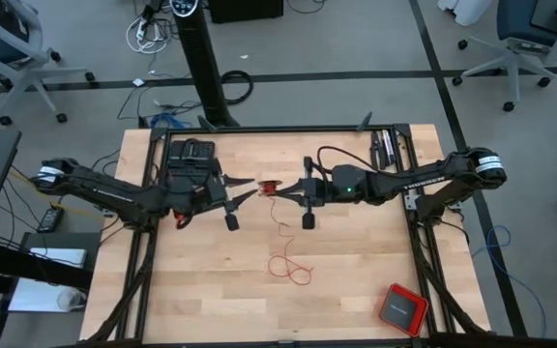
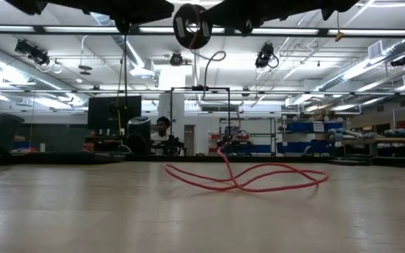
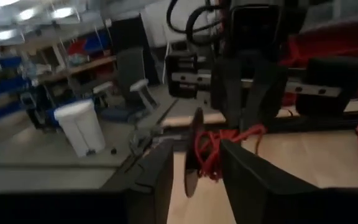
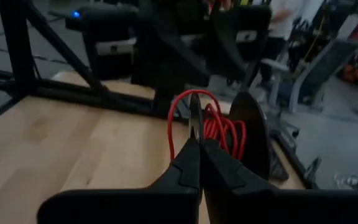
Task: Coil cords
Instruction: Uncoil the red wire from the spool
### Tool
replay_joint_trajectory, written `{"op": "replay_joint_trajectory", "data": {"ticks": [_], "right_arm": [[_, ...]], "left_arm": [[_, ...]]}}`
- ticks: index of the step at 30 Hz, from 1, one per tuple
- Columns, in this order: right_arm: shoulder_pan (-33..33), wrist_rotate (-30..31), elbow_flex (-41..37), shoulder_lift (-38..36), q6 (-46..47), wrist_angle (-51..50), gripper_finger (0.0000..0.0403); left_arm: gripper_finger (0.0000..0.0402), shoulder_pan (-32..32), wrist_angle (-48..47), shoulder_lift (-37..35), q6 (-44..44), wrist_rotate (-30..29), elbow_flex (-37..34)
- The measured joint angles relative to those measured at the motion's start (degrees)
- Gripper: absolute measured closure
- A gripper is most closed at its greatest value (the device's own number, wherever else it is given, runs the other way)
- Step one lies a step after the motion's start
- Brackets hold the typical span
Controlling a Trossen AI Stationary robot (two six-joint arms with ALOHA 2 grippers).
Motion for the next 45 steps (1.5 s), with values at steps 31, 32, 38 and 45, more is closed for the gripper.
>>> {"op": "replay_joint_trajectory", "data": {"ticks": [31,32,38,45], "right_arm": [[0.2,-5.2,0.0,0.0,1.8,-4.6,0.0396],[0.2,-5.5,0.0,0.0,1.8,-4.6,0.0392],[0.2,-5.6,0.0,0.0,1.8,-3.9,0.0365],[0.2,-0.4,0.0,-4.0,6.9,-11.2,0.0357]], "left_arm": [[0.0363,3.5,-8.4,9.2,-7.3,6.6,7.1],[0.0381,3.5,-8.6,9.2,-7.2,6.8,7.1],[0.0398,3.5,-9.1,9.3,-7.2,6.7,7.0],[0.0400,3.5,-11.0,8.4,-7.0,-2.2,7.0]]}}
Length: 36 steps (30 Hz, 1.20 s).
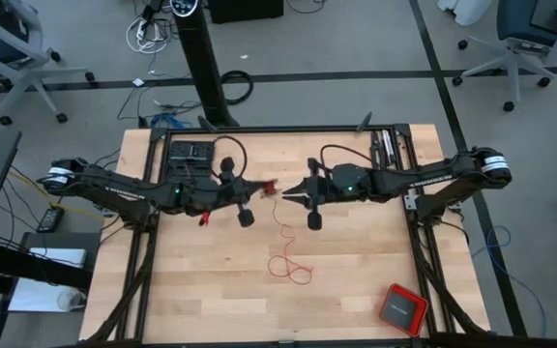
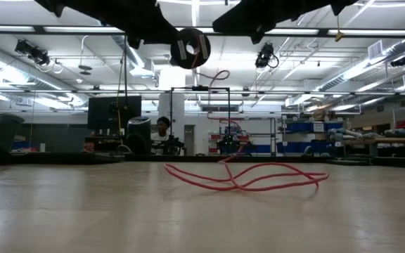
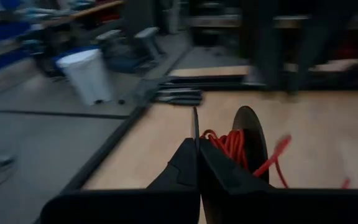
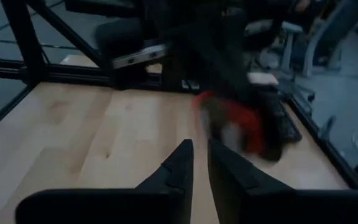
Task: Coil cords
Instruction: Uncoil the red wire from the spool
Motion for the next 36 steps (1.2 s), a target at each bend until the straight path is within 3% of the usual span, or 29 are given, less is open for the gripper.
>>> {"op": "replay_joint_trajectory", "data": {"ticks": [3,7,12,22,36], "right_arm": [[0.2,1.0,0.0,-0.8,2.8,-2.1,0.0359],[1.2,2.4,0.0,0.5,2.2,0.0,0.0359],[1.8,4.3,0.1,3.6,0.3,4.4,0.0359],[-0.3,8.1,-0.1,7.1,3.6,1.9,0.0355],[-2.0,7.7,0.0,9.5,5.0,2.5,0.0355]], "left_arm": [[0.0400,0.0,-0.1,-0.2,0.0,-3.8,0.0],[0.0401,0.0,1.4,-0.3,-0.2,-4.1,0.0],[0.0401,-0.1,2.8,-0.2,-0.2,-4.1,0.0],[0.0401,-0.1,2.3,-0.2,-0.2,-2.1,0.0],[0.0401,-0.2,3.2,-0.2,-0.2,-0.2,0.0]]}}
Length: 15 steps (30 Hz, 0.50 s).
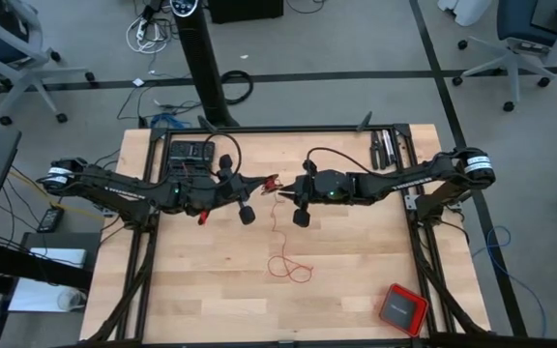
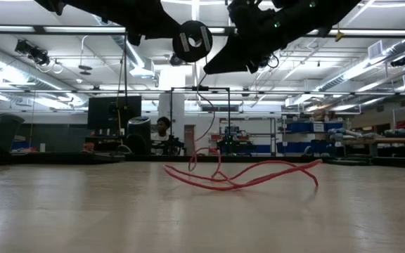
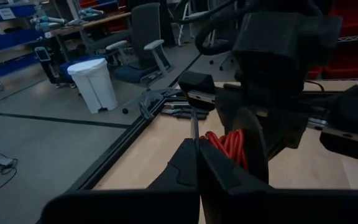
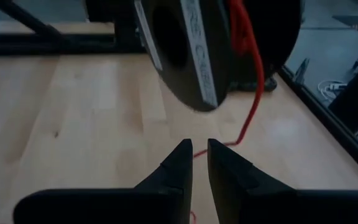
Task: Coil cords
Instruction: Uncoil the red wire from the spool
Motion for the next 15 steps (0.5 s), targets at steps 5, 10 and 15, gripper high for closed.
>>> {"op": "replay_joint_trajectory", "data": {"ticks": [5,10,15], "right_arm": [[-0.2,1.4,0.0,0.1,0.8,-2.7,0.0355],[-1.0,2.4,0.0,0.1,1.3,-1.9,0.0355],[-1.2,2.8,0.0,0.1,0.6,-0.6,0.0355]], "left_arm": [[0.0401,0.0,0.0,0.0,0.0,0.0,0.0],[0.0401,0.0,0.1,0.0,0.0,0.6,0.0],[0.0401,0.0,0.7,0.0,0.0,1.5,0.0]]}}
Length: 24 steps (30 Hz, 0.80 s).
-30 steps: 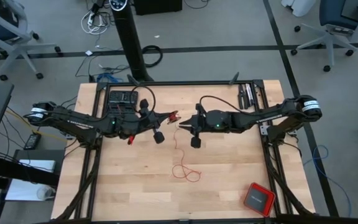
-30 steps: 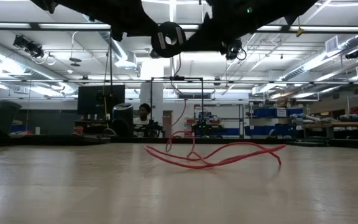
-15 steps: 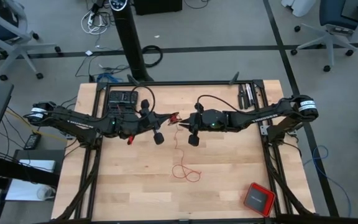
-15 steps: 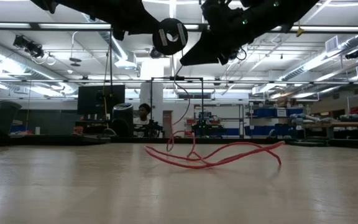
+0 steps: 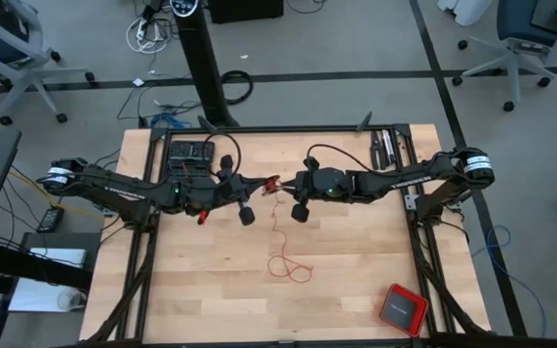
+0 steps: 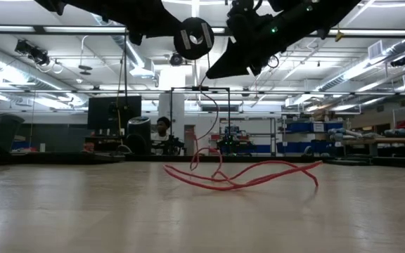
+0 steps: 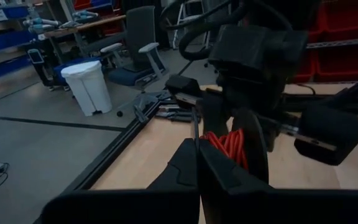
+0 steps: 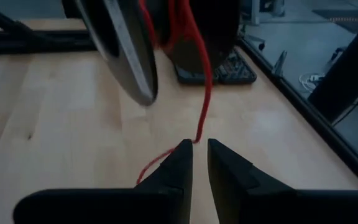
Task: Coil cords
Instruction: Uncoil the red wire from the spool
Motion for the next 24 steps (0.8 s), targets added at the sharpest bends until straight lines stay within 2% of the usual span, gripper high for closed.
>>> {"op": "replay_joint_trajectory", "data": {"ticks": [8,14,19,24], "right_arm": [[0.0,-1.4,0.0,0.0,-0.9,2.8,0.0356],[0.0,-1.4,0.0,0.0,-1.5,0.7,0.0396],[0.0,1.8,0.0,-0.1,-1.8,-0.6,0.0399],[0.9,7.7,0.0,-2.9,-3.3,-0.7,0.0400]], "left_arm": [[0.0401,0.0,-0.1,0.0,0.0,0.0,0.0],[0.0401,0.0,-0.4,0.0,0.0,0.0,0.0],[0.0401,0.0,-1.0,0.0,0.0,0.0,0.0],[0.0401,0.0,-6.1,0.0,2.0,0.2,0.0]]}}
